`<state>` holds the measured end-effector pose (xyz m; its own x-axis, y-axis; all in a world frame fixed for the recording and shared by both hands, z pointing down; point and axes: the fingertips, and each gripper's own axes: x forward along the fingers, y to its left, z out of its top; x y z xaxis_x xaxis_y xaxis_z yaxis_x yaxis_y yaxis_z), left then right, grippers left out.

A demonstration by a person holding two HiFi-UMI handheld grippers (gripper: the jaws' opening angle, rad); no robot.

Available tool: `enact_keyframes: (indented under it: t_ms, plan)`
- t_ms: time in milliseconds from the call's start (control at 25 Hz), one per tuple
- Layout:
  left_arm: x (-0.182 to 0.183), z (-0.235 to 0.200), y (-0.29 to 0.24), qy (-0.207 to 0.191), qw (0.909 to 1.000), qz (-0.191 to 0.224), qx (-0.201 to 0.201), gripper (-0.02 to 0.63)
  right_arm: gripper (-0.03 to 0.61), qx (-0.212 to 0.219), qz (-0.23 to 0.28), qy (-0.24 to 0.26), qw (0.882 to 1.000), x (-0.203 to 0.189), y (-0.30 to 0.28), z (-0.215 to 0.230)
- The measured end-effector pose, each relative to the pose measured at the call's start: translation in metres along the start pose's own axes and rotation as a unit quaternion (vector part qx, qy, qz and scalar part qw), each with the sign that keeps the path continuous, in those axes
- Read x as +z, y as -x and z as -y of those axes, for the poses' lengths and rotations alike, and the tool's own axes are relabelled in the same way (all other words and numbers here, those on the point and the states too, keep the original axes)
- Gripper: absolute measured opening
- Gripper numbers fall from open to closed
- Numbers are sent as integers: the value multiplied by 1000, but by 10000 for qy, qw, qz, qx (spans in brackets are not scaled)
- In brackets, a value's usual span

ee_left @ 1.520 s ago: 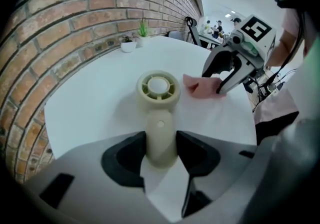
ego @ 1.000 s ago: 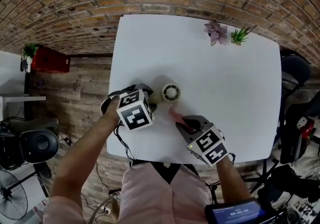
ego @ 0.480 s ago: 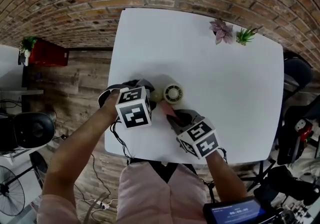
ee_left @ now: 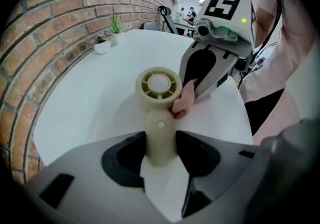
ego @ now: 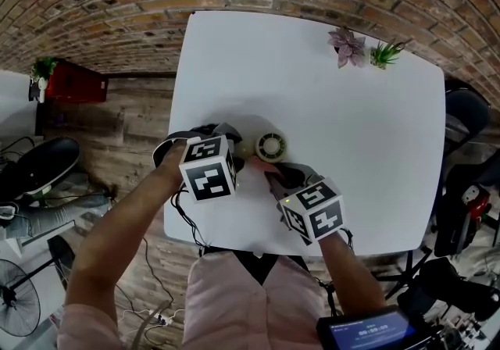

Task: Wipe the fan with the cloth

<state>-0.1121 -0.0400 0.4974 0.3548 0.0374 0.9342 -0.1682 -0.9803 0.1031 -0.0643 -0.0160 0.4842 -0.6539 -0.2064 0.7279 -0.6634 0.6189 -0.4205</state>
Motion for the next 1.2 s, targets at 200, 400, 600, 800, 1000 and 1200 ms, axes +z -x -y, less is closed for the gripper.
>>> enact_keyframes:
  t_ms: [200,400,600,800,1000,1200]
  plan:
    - [-1,0,0,-39,10000,-50,5,201,34,-26,38,-101,9999,0,0,1]
    - [-1,1,0,-103,9999,-91,-22,201,34,-55,70,-270,9996,-2,4,5]
    - [0,1,-1,-185,9997,-150,-59,201,34,-71,62,-338,9994,-3,6,9]
    - [1,1,-1,-292,9993,-212,-59,201,34,-92,63,-373,9992,-5,9,11]
    - [3,2,-3,-486,9983,-324,-79,201,34,-133,60,-428,9990,-9,13,15]
    - [4,3,-4,-725,9960,-498,-137,201,34,-161,37,-441,9989,-14,16,17]
